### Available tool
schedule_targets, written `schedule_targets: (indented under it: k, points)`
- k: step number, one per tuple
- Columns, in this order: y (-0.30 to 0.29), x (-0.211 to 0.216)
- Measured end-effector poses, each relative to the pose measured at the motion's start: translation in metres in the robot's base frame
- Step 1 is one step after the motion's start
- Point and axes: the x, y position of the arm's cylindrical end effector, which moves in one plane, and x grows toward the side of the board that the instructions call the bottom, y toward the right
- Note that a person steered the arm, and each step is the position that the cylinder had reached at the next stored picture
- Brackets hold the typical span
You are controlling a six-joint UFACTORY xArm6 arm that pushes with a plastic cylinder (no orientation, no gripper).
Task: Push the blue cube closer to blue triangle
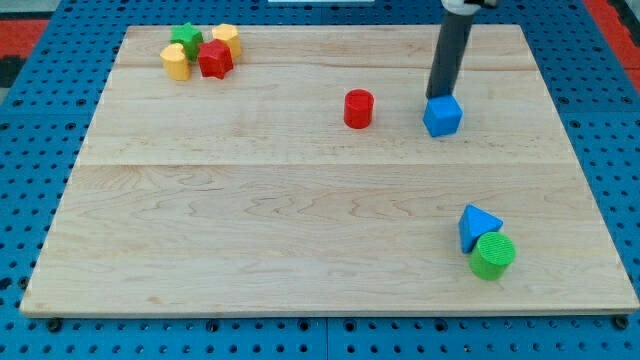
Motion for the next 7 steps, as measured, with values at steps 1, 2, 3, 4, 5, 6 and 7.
schedule_targets:
  k: [1,2,3,4,5,6,7]
  points:
    - [-0.003,0.049]
    - [-0.014,0.091]
    - [-0.043,0.108]
    - [-0.043,0.108]
    - [-0.033,0.103]
    - [-0.024,0.103]
    - [-0.012,0.103]
